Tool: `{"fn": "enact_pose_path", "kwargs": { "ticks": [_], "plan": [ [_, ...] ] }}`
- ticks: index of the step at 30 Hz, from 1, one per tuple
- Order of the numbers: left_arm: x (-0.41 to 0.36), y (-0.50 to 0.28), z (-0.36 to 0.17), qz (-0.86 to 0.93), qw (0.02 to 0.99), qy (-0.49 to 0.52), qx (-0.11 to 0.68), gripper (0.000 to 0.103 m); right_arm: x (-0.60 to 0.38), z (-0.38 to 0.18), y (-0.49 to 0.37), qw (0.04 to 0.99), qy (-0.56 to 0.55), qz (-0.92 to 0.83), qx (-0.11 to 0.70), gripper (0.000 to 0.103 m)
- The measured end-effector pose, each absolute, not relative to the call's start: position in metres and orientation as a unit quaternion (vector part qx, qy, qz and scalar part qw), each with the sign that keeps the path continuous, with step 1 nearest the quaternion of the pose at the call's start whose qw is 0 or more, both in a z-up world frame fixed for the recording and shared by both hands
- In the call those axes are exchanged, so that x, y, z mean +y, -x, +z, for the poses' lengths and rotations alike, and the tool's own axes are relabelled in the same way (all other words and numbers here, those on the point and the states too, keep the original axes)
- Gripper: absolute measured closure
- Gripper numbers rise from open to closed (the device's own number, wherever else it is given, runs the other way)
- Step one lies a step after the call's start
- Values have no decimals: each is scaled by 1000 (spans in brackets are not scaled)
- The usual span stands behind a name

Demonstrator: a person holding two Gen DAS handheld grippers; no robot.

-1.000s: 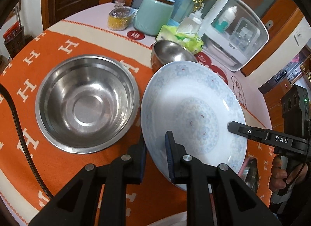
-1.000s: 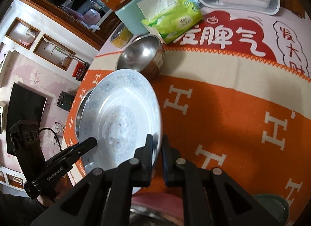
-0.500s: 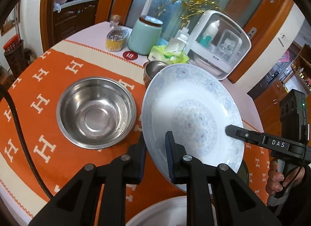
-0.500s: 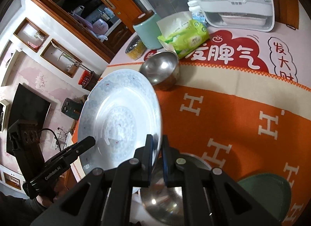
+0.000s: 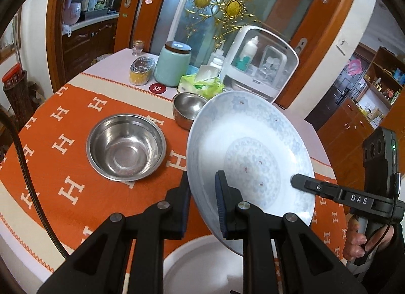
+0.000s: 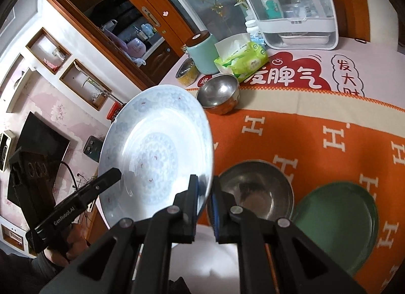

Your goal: Organize plates and bowls

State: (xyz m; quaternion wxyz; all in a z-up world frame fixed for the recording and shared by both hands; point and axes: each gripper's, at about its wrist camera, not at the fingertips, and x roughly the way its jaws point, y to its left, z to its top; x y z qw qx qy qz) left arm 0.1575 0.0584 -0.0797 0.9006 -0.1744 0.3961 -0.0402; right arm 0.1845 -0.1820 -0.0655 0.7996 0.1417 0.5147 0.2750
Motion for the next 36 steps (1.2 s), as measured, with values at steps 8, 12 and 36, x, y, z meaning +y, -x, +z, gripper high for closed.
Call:
{"fn": "enact_pose_path", "kwargs": {
  "ticks": [8,12,36],
  "plan": [
    [46,-117,-68,-46,904,166,391,87,-193,-57,-140,803,-150,272,509,93],
    [40,-94,-65,-44,905,164,390,87,-199,-56,-115,803,-153,272,508,93],
    [10,-18,-96,-45,878,109,463,87,-215,-100,-20,780,-181,253,542,92]
  ]
}}
